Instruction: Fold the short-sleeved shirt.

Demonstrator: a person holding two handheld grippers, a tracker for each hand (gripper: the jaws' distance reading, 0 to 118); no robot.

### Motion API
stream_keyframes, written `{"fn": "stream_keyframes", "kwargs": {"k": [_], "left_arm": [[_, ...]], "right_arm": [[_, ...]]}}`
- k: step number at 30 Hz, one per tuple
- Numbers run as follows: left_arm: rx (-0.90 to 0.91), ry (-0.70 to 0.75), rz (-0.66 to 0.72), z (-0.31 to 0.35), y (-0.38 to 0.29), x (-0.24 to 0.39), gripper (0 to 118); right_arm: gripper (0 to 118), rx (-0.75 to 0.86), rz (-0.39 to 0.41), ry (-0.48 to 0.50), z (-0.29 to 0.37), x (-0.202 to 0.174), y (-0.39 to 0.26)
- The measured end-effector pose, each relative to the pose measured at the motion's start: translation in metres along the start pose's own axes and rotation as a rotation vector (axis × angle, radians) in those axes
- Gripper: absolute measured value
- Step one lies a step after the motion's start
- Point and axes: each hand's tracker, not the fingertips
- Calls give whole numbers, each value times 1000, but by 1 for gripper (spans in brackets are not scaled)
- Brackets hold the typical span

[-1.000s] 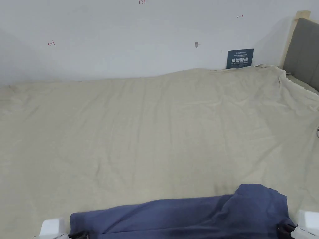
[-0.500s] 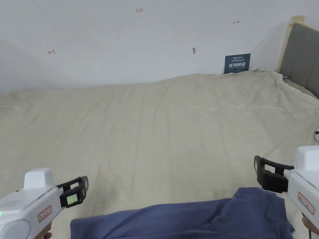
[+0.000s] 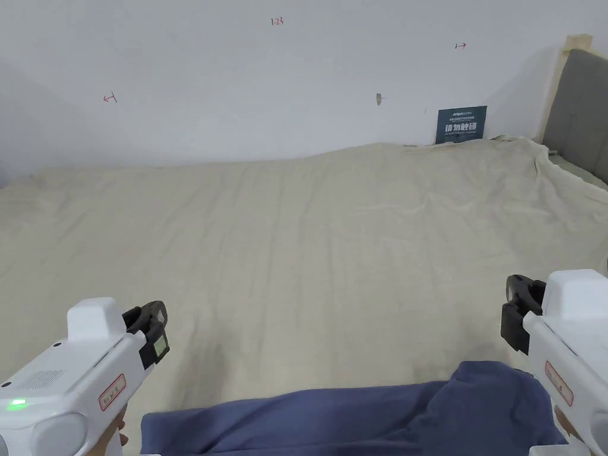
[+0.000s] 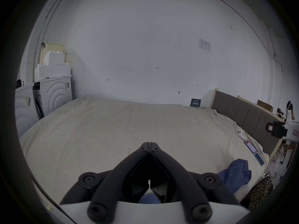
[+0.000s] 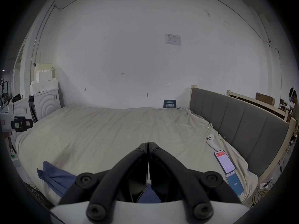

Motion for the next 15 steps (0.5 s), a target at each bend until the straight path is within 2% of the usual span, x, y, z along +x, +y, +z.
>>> {"fn": "stream_keyframes", "kwargs": {"k": [6, 11, 15], "left_arm": [[-80, -39, 37, -3, -7, -20, 0], [-229, -135, 232, -17, -21, -64, 0], [-357, -144, 284, -30, -44, -95, 0]], "right_arm": [[0, -7, -2, 2, -3, 2, -1], [0, -19, -4, -1, -5, 6, -4], [0, -37, 0, -8, -9, 10, -8]]}}
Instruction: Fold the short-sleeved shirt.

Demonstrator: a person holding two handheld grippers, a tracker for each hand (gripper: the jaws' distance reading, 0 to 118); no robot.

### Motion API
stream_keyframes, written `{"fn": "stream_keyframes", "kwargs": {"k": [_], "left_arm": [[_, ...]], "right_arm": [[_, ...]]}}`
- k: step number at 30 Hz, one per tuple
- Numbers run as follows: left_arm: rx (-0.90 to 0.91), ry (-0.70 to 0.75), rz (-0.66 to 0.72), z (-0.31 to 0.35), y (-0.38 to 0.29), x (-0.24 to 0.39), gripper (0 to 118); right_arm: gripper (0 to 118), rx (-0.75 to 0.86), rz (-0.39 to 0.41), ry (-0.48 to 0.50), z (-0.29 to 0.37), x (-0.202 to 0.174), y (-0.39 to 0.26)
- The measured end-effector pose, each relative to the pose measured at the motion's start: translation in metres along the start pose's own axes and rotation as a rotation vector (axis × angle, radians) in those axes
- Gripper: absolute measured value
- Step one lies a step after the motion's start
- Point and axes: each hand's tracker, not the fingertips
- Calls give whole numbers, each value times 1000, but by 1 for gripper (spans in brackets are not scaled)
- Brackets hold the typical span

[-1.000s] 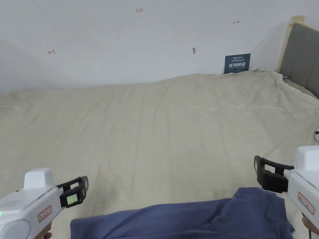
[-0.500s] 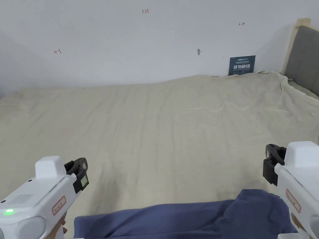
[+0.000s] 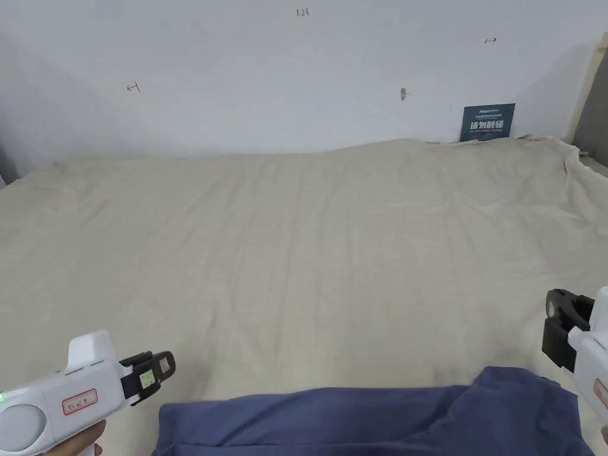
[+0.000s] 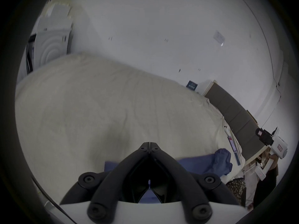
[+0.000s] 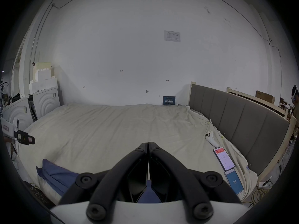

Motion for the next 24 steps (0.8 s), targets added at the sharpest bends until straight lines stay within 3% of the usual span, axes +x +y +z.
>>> {"fn": "stream_keyframes", "kwargs": {"k": [9, 14, 15, 18, 19, 24], "left_arm": [[-243, 56, 30, -38, -22, -56, 0], [-271, 26, 36, -49, -29, -63, 2], [-271, 24, 43, -52, -30, -65, 10], [-285, 27, 71, -59, -32, -70, 66], [-287, 35, 72, -61, -32, -70, 77], [-340, 14, 103, -69, -37, -76, 79]], "right_arm": [[0, -40, -1, -15, -4, -5, -5], [0, -62, 1, -31, -8, -2, -8], [0, -66, 0, -34, -8, -2, -8], [0, -73, -3, -43, -9, 0, -9], [0, -74, -3, -46, -9, 0, -9], [0, -91, -3, -48, -13, -2, -11]]}}
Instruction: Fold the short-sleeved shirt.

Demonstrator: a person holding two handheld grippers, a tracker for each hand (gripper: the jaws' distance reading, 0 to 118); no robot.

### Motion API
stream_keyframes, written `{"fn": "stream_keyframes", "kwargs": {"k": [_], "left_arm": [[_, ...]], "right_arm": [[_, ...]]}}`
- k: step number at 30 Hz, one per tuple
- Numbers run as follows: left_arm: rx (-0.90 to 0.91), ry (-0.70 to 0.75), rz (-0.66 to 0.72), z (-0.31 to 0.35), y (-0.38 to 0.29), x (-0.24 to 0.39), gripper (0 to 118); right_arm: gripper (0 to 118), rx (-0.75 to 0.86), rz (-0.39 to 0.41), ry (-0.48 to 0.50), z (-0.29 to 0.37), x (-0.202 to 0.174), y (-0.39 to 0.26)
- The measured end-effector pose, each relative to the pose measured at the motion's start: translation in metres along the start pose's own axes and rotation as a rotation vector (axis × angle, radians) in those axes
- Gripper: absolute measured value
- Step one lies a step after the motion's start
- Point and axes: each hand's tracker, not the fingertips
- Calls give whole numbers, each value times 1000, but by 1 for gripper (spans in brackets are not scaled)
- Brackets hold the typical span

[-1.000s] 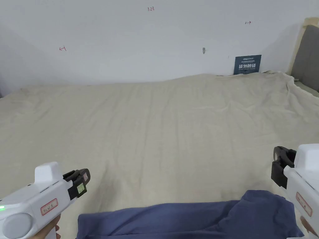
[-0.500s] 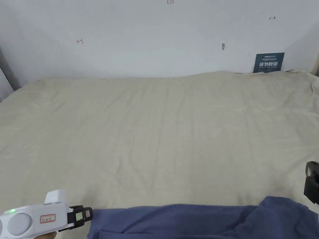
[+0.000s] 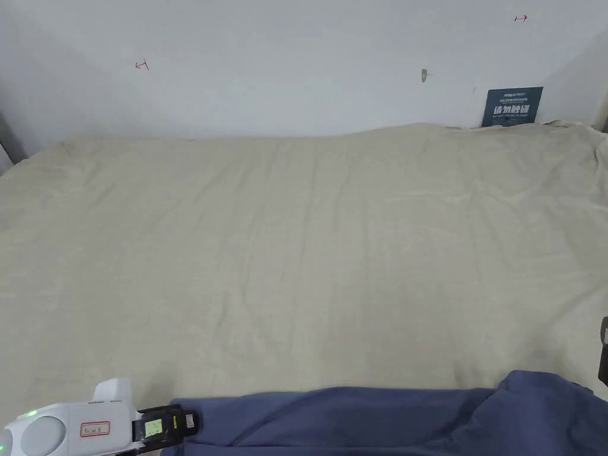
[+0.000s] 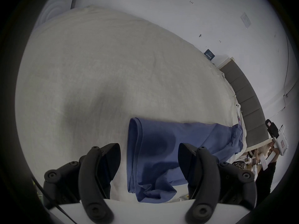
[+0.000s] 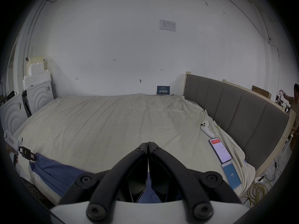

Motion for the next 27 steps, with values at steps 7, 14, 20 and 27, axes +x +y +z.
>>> {"fn": "stream_keyframes", "kwargs": {"k": [7, 14, 20, 27], "left_arm": [[-34, 34, -54, -18, -6, 10, 38], [-15, 78, -155, -19, -15, 29, 4], [60, 103, -178, 20, 0, 45, 3], [120, 181, -159, 69, 18, 31, 2]], "right_arm": [[0, -11, 3, 9, -2, -5, -3], [0, -15, 0, 15, -3, -5, -3], [0, -5, -7, 25, -3, -4, 3], [0, 9, -20, 28, -1, 2, 4]]}}
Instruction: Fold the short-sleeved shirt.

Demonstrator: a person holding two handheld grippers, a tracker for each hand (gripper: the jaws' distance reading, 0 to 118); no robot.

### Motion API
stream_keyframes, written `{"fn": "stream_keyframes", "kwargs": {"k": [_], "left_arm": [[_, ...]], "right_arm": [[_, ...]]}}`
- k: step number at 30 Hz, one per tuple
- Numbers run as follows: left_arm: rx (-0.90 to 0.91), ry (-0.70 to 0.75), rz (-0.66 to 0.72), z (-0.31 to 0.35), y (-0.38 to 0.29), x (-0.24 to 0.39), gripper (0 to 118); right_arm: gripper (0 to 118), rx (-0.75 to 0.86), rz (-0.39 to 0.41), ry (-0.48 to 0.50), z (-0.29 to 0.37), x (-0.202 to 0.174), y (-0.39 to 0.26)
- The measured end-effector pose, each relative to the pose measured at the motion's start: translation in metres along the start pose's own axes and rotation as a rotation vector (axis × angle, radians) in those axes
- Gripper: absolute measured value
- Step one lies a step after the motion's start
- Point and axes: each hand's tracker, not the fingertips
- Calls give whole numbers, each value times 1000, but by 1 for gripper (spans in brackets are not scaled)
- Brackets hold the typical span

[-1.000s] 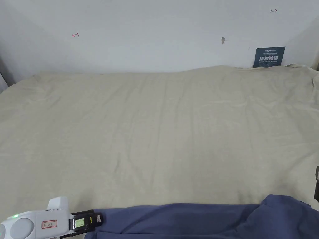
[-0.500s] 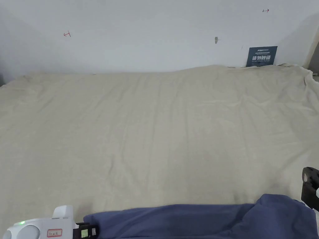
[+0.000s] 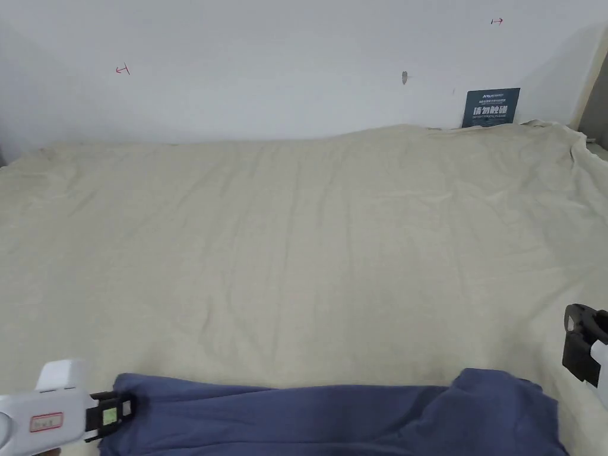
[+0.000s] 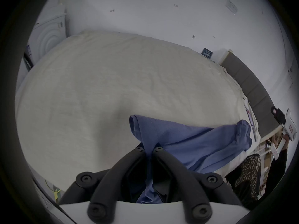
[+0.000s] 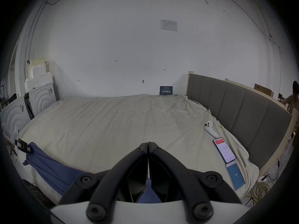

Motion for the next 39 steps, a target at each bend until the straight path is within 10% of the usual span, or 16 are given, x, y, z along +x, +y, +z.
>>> {"fn": "stream_keyframes", "kwargs": {"k": [16, 35, 39], "left_arm": [[-80, -113, 6, 21, 11, 100, 2], [-284, -246, -165, -126, -14, 265, 3], [-312, -230, -177, -136, -20, 270, 23]], "right_arm": [[0, 8, -34, 4, 12, 17, -7], [0, 6, -64, -39, 29, 47, -17], [0, 4, -66, -45, 30, 49, -19]]}}
